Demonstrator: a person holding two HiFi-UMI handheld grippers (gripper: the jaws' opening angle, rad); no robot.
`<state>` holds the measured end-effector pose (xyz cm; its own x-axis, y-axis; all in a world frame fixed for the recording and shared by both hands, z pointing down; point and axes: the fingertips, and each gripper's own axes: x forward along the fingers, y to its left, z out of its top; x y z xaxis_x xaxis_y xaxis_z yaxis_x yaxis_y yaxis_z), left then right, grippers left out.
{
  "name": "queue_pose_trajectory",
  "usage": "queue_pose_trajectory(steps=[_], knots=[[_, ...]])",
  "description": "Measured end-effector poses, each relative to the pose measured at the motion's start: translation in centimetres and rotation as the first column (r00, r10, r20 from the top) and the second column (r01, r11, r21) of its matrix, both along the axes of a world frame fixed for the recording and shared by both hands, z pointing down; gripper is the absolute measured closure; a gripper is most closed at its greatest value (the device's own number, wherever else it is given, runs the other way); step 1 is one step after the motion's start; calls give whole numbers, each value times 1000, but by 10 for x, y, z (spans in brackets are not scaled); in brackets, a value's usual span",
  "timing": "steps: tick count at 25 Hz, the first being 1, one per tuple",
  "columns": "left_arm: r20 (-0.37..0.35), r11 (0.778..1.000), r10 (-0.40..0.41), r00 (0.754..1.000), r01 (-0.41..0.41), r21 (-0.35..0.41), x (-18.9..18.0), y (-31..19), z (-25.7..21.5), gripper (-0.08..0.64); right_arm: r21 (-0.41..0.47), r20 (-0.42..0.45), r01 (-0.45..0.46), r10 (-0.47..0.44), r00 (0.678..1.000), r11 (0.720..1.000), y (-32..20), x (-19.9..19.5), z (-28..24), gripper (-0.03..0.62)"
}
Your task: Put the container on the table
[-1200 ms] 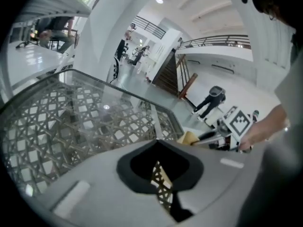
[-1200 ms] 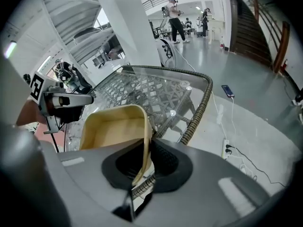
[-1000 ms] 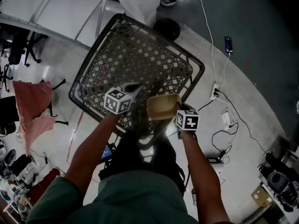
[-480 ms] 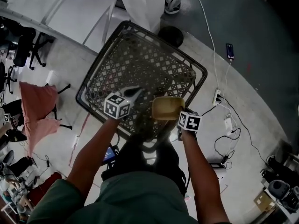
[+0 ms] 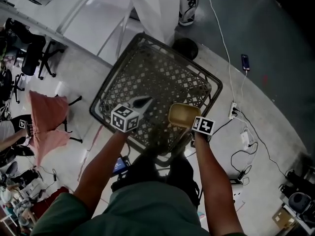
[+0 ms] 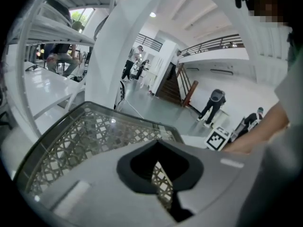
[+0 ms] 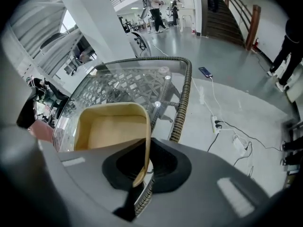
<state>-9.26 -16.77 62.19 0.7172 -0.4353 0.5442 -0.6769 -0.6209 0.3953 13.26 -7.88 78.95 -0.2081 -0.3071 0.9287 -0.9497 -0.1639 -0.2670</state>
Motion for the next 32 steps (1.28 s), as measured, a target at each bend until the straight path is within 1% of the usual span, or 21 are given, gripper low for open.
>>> queue_pose_trajectory(steps=[3, 7, 14, 18, 19, 21, 22, 28, 32], knots=[[-4, 1000, 1, 1000, -1, 22, -5, -2, -14, 561, -12, -13, -8, 8, 1000, 1000, -1, -2, 0, 572], [-7, 999, 2, 1000, -1, 48, -10, -7, -29, 561, -18, -7, -20, 19, 1000, 1000, -3, -6, -1, 569], [-11, 997, -5, 1000, 6, 83, -26, -13, -56, 561, -25, 6, -9, 10, 1000, 1000, -10, -16, -11, 512], [-20, 995, -13, 1000, 15, 103, -35, -7, -75, 561, -12, 12, 1, -1, 1000, 1000, -11, -20, -26, 500], [-23, 994, -15, 1000, 17, 109, -37, -6, -80, 561, -11, 19, 8, -8, 1000, 1000, -11, -22, -29, 488], [-29, 992, -17, 999, 20, 122, -41, -4, -87, 561, -14, 36, 18, -18, 999, 1000, -10, -26, -33, 440], [-31, 991, -18, 999, 22, 129, -42, -3, -91, 561, -14, 40, 19, -18, 999, 1000, -9, -27, -36, 439], [-50, 984, -20, 999, 29, 176, -49, 6, -123, 561, 19, 53, 12, -13, 999, 1000, -4, -26, -60, 417], [-79, 974, -10, 997, 28, 224, -54, 12, -158, 561, 68, 64, -19, 14, 998, 998, -5, -24, -87, 416]])
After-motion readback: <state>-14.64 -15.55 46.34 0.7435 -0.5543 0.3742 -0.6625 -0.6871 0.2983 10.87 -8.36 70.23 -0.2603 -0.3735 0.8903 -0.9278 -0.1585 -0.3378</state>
